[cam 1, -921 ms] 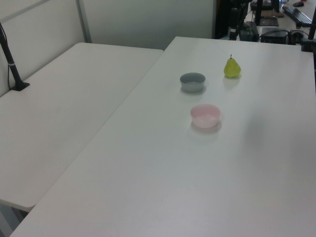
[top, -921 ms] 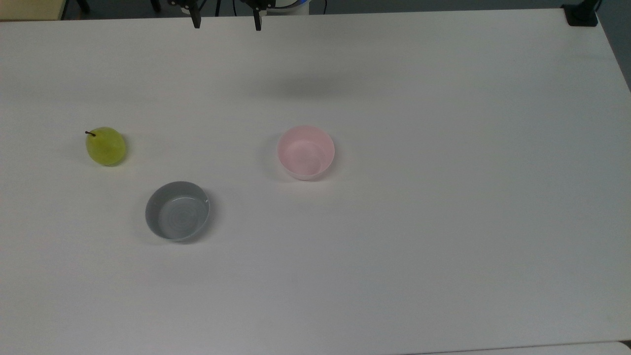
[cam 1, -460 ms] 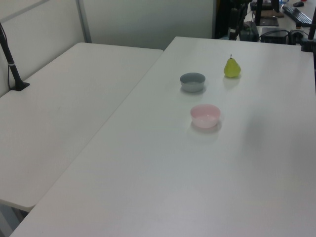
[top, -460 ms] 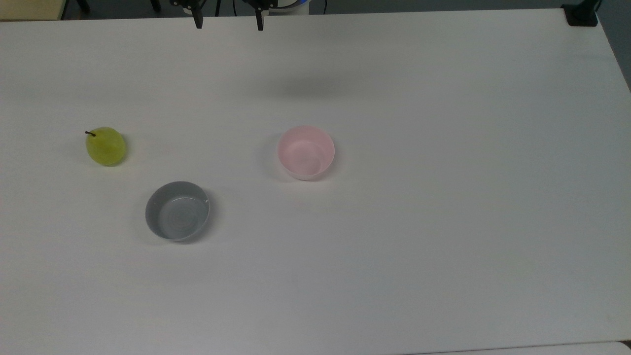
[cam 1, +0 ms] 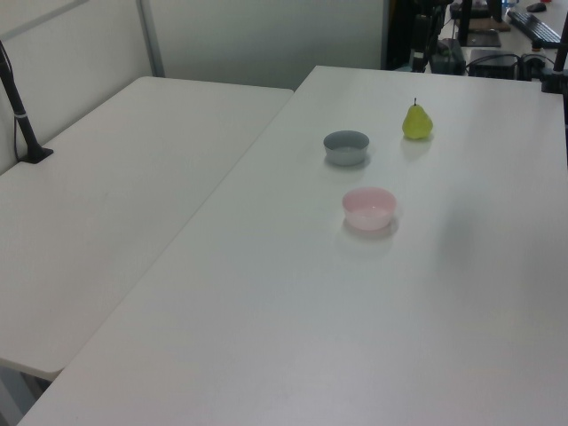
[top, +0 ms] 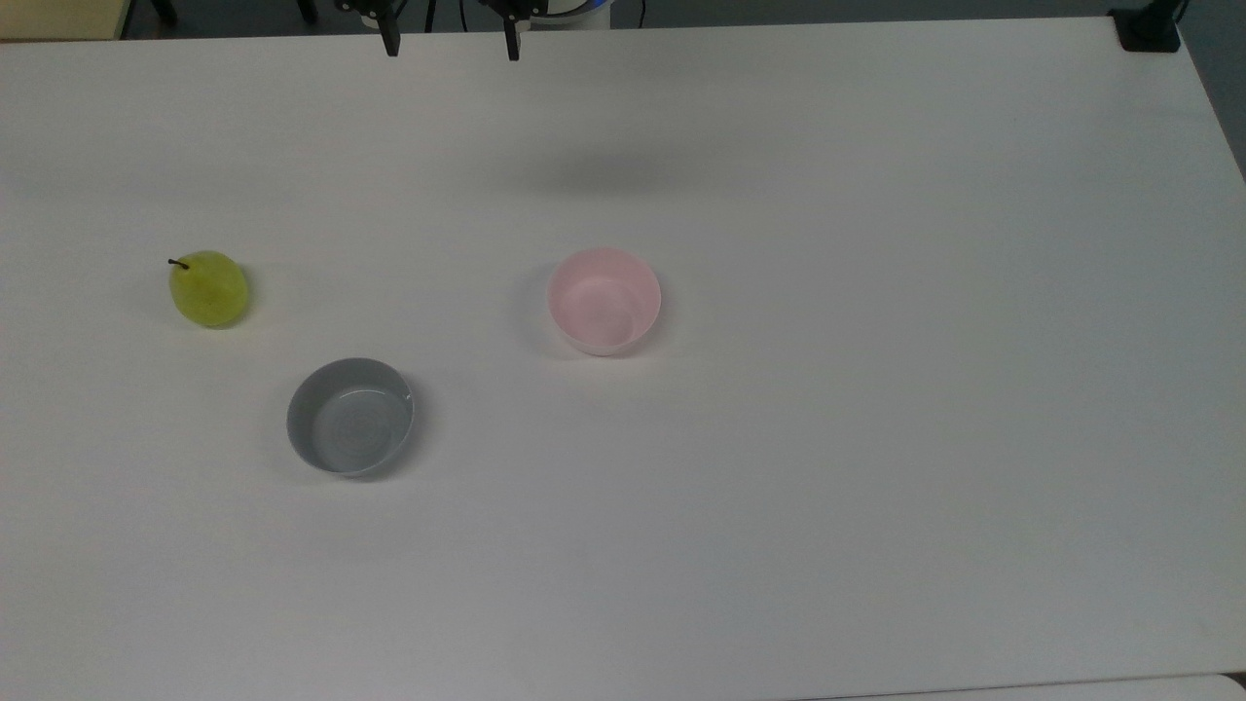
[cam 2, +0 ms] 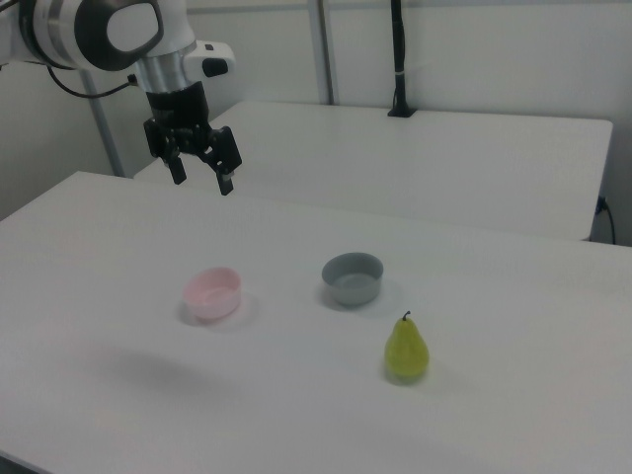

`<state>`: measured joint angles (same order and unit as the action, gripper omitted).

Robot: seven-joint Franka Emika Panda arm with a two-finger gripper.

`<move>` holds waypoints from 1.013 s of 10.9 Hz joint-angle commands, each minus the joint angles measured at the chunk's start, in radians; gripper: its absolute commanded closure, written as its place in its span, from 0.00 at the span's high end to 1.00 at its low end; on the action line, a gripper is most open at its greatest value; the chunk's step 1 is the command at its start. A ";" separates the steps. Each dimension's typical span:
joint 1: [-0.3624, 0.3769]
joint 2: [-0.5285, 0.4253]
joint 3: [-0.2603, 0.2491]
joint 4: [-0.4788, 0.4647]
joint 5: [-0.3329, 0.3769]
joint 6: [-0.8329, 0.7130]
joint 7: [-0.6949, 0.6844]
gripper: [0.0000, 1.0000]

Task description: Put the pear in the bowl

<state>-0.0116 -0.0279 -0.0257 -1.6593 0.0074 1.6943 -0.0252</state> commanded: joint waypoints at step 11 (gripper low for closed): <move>-0.290 0.207 -0.020 -0.026 -0.133 0.336 -0.466 1.00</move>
<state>-0.2647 0.1185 -0.0432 -1.6656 -0.1160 1.9214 -0.4708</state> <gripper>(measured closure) 0.000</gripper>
